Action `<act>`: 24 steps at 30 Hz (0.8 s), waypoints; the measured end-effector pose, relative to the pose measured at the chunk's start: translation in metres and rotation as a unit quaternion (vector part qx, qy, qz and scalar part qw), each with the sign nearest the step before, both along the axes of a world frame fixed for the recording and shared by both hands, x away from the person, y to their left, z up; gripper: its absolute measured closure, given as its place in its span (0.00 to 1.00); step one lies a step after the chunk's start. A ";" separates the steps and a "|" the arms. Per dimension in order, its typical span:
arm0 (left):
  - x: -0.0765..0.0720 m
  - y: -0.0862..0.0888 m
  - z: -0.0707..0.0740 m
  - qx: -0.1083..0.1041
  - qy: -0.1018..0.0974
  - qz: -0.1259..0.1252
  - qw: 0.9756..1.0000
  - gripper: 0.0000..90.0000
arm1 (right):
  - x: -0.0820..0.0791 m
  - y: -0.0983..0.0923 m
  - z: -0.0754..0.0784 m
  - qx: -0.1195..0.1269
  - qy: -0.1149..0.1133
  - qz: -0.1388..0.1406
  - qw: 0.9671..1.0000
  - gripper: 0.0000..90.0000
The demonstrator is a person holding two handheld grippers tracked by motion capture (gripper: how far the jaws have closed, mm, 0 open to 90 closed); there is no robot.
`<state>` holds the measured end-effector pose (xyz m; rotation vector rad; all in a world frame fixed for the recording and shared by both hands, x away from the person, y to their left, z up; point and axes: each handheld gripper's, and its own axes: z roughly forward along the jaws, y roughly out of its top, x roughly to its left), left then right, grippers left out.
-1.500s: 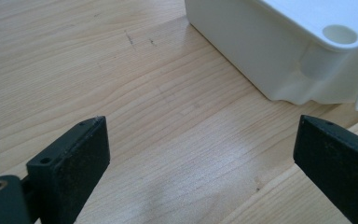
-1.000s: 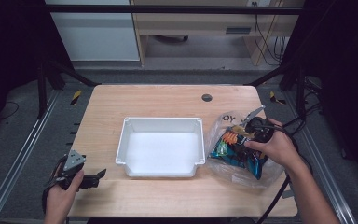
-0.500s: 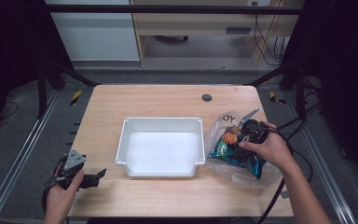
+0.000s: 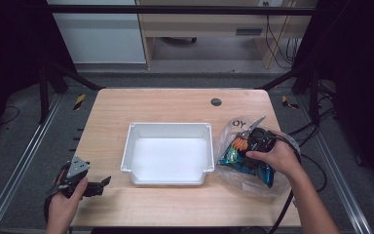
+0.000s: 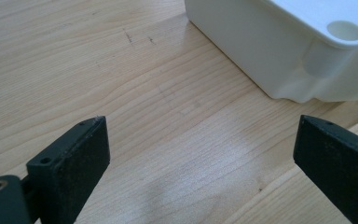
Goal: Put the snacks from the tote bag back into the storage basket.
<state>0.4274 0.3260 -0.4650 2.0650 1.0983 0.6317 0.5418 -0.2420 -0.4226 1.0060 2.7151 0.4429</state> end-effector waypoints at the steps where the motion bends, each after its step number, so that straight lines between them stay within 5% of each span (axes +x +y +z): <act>1: 0.000 0.000 0.000 -0.001 0.001 0.000 1.000 0.04 | 0.000 0.000 -0.001 0.000 -0.001 0.003 1.000 0.07; 15: 0.001 -0.002 0.000 0.000 0.000 -0.002 1.000 0.04 | 0.001 -0.004 -0.013 -0.009 0.016 -0.003 1.000 0.12; 24: 0.001 -0.001 -0.002 0.008 0.004 0.000 1.000 0.04 | -0.010 -0.008 -0.010 -0.011 -0.001 0.017 1.000 0.35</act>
